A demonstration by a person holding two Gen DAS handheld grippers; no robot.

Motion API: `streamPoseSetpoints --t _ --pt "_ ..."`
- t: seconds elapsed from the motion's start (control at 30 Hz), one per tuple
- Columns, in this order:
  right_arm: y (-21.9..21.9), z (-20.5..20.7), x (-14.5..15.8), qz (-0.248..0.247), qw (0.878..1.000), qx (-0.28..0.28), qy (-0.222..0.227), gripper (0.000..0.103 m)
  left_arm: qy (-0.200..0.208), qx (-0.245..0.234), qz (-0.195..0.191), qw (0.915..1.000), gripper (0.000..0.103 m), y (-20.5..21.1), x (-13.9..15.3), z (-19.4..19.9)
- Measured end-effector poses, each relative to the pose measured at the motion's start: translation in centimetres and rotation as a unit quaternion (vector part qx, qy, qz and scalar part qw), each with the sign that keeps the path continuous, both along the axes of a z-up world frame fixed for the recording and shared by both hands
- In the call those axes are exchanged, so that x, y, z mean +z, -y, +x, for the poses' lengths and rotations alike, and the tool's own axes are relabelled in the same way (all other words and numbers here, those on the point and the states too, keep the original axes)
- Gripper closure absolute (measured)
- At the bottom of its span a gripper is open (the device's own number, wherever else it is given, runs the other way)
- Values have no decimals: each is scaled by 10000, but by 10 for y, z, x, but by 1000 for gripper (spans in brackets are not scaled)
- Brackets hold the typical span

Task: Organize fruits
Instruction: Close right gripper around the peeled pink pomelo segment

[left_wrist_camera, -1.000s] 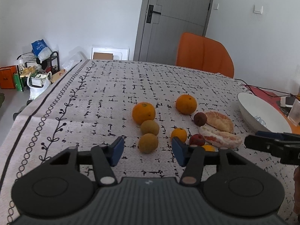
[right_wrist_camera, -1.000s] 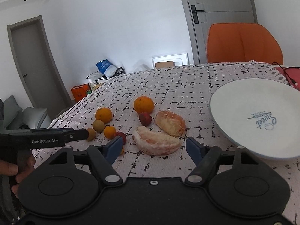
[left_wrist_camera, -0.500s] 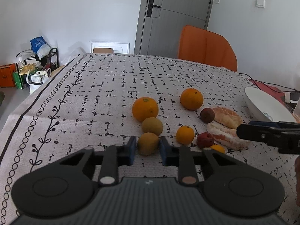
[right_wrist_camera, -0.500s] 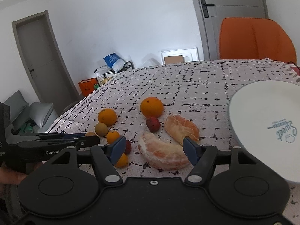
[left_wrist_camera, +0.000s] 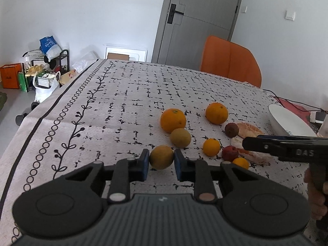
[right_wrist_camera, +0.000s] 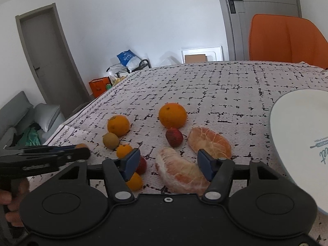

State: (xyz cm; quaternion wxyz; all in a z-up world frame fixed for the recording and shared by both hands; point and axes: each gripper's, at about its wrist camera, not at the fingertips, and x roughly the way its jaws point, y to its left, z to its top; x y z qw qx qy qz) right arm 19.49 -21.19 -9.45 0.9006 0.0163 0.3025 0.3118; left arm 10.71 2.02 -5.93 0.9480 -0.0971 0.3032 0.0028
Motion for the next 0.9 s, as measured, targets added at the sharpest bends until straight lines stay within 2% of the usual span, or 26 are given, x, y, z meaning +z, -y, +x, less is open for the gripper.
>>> streamPoseSetpoints --t 0.17,0.43,0.63,0.9 --pt "0 2 -5 -63 10000 -16 -35 43 42 -12 -18 10000 79 -2 3 -6" --pt "6 -19 -7 -245 9997 -7 27 43 107 -14 -70 9999 79 0 7 -15" --pt "15 -32 -8 -249 9997 -26 23 50 187 -58 -28 9998 79 3 12 -24" --pt "13 -44 -7 -413 9991 32 87 51 195 -69 -49 9998 79 2 11 -28"
